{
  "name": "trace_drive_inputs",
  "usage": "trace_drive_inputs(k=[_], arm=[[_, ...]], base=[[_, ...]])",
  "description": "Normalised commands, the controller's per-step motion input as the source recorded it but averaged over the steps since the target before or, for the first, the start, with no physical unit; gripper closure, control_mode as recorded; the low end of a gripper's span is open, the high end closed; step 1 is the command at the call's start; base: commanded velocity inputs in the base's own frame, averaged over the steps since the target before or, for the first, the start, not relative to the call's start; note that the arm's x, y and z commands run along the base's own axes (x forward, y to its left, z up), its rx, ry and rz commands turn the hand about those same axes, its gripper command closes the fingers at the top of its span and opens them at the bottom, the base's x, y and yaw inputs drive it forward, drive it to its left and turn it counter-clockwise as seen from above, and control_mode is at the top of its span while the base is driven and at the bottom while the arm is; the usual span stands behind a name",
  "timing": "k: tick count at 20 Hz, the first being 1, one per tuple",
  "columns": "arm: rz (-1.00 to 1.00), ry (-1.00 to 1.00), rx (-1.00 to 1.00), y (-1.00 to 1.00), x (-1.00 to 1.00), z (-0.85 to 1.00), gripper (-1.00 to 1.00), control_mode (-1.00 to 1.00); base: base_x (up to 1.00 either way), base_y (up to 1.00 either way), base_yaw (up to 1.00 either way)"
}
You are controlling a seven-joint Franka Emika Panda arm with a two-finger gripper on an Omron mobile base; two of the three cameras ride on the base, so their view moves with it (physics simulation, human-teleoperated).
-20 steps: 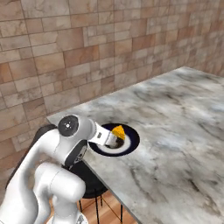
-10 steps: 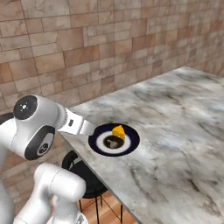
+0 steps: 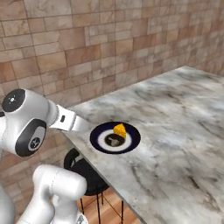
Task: Take the cheese, chicken drumstick, and garlic from the fridge and place them on the plate on the dining counter to create an appetizer plate.
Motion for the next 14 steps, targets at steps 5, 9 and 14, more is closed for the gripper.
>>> trace_drive_inputs(k=[5, 9, 14], arm=[[0.0, 0.0, 0.0, 0.0, 0.0, 0.0, -1.0, 1.0], [0.0, 0.0, 0.0, 0.0, 0.0, 0.0, -1.0, 1.0], [0.0, 0.0, 0.0, 0.0, 0.0, 0.0, -1.0, 1.0]], base=[[-1.0, 0.0, -0.01], [-0.85, 0.0, -0.52], [-0.04, 0.03, -0.95]])
